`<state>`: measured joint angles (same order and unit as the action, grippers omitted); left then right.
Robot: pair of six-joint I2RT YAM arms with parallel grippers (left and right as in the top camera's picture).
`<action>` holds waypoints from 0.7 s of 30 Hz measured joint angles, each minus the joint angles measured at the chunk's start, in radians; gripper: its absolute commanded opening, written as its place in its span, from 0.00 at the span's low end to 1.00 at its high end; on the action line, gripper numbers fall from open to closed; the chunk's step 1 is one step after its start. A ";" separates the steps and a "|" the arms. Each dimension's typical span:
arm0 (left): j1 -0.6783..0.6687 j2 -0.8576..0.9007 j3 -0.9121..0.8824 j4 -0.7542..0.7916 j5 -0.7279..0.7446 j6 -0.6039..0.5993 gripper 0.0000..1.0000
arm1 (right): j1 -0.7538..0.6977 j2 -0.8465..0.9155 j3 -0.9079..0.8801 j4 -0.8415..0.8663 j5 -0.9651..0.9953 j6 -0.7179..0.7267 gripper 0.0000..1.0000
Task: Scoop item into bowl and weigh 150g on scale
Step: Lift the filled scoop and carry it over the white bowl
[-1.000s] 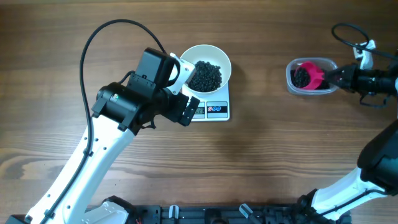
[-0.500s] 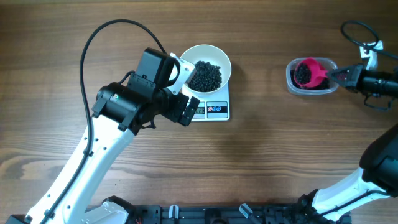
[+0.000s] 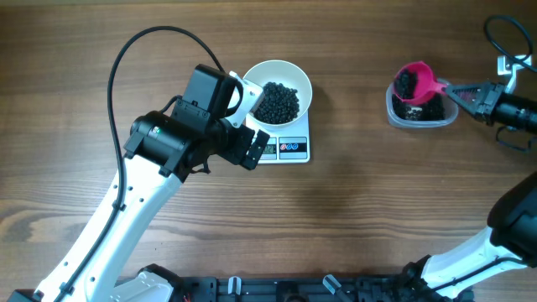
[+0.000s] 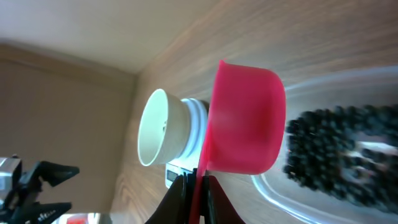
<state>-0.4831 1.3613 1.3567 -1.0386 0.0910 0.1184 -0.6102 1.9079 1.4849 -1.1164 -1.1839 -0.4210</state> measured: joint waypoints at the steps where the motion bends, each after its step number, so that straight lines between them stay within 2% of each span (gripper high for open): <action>1: 0.000 0.000 0.000 0.000 0.000 0.000 1.00 | 0.015 0.000 0.000 0.002 -0.006 0.000 0.04; 6: 0.000 0.000 0.000 0.000 0.000 0.000 1.00 | 0.203 0.000 0.003 0.136 -0.029 0.104 0.04; 12: 0.000 0.000 0.000 0.000 0.000 0.000 1.00 | 0.420 -0.003 0.013 0.486 -0.084 0.349 0.04; 16: 0.000 0.000 0.000 0.000 0.000 0.000 1.00 | 0.506 -0.005 0.014 0.733 -0.123 0.528 0.04; 21: 0.000 0.000 0.000 0.000 0.000 0.000 1.00 | 0.594 -0.011 0.014 0.815 -0.130 0.586 0.04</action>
<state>-0.4831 1.3613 1.3567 -1.0386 0.0910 0.1184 -0.0162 1.8965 1.4990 -0.3012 -1.3144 0.1646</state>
